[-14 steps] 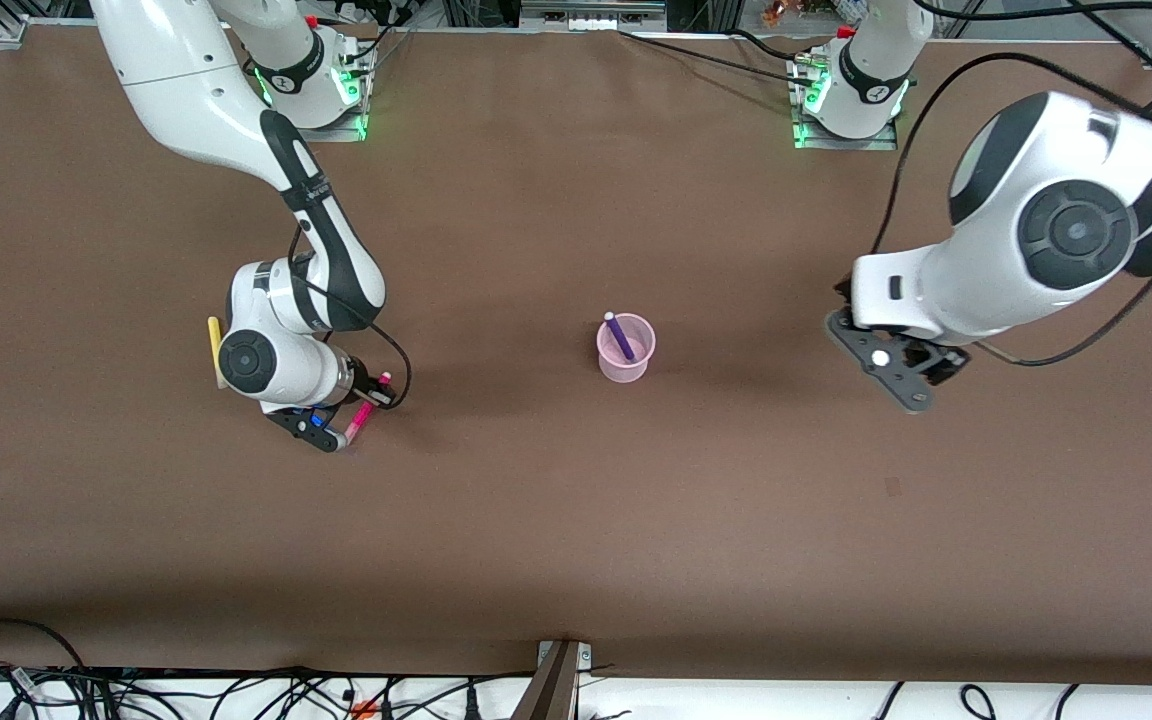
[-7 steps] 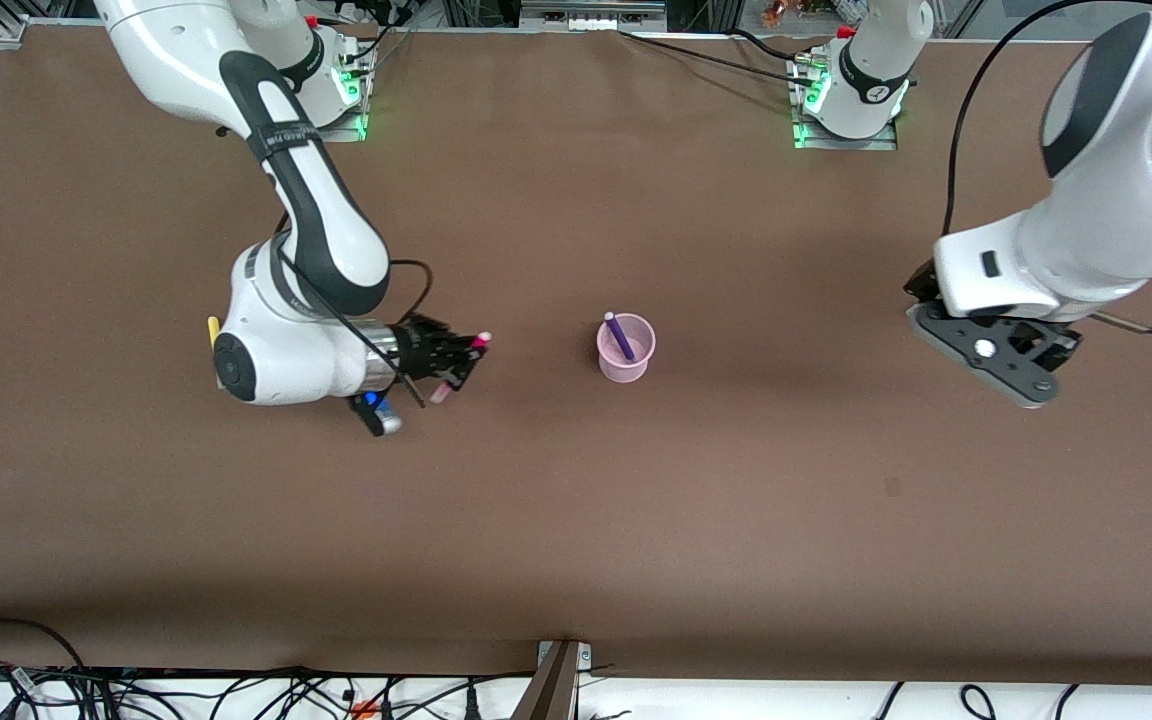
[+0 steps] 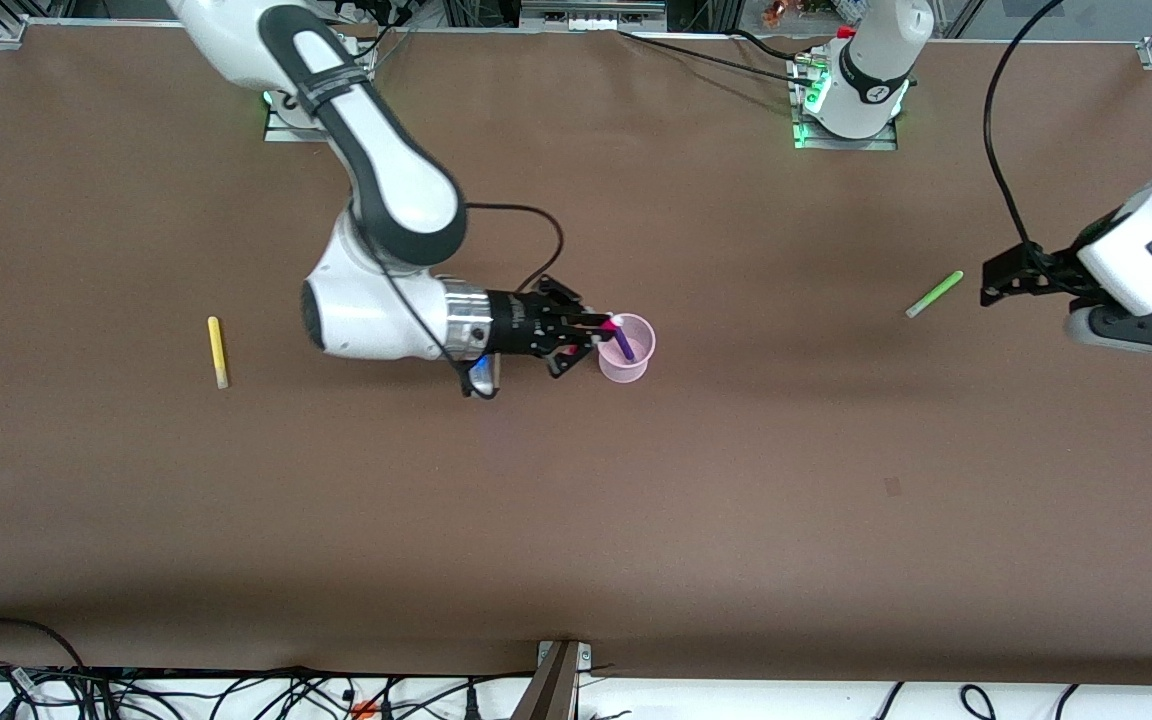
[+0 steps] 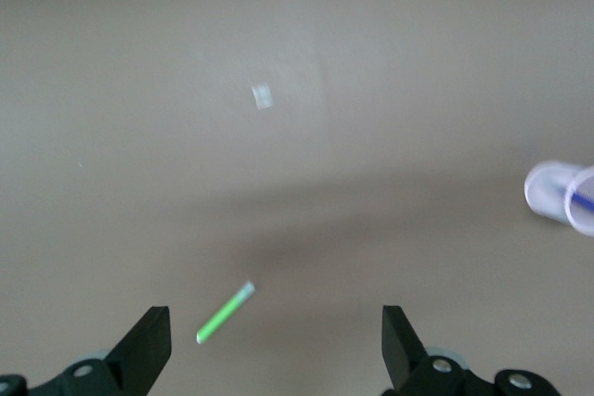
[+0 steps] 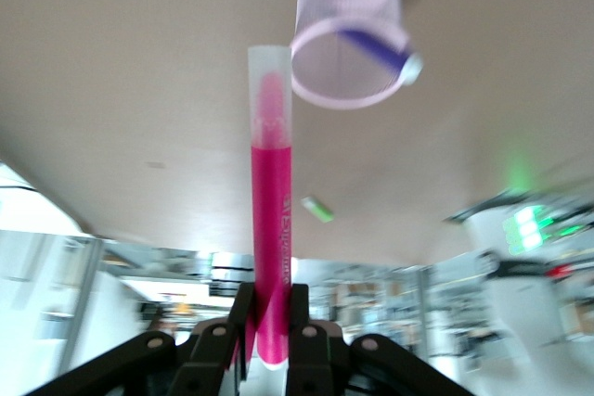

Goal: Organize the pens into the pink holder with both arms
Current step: 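Lower the pink marker into the pink cup and open the right gripper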

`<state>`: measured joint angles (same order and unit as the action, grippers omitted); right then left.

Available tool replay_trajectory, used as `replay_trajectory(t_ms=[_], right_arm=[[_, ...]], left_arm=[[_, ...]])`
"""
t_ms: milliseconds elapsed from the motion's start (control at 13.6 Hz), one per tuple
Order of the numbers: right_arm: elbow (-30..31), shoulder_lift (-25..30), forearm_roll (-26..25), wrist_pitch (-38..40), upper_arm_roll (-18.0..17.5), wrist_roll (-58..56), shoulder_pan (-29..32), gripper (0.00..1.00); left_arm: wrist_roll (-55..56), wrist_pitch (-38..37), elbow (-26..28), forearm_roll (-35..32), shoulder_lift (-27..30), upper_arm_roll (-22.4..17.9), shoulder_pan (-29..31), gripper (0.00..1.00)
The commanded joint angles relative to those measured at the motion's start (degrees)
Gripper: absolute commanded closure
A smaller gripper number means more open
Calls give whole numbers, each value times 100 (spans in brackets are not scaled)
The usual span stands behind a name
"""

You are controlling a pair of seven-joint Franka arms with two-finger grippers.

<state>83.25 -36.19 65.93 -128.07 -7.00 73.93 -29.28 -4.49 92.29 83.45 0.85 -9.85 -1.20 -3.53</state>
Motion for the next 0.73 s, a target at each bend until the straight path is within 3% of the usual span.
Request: replay_trajectory(t_ms=[0, 220, 661], right_arm=[[-308, -370, 332, -586, 5, 341, -384, 100], [-450, -722, 895, -789, -12, 280, -596, 100], [-450, -933, 1027, -834, -12, 70, -737, 100]], left_arm=[[237, 1087, 1687, 117, 1131, -170, -174, 0], [229, 914, 1832, 118, 1240, -170, -95, 0], [326, 649, 1701, 56, 1214, -152, -77, 0]])
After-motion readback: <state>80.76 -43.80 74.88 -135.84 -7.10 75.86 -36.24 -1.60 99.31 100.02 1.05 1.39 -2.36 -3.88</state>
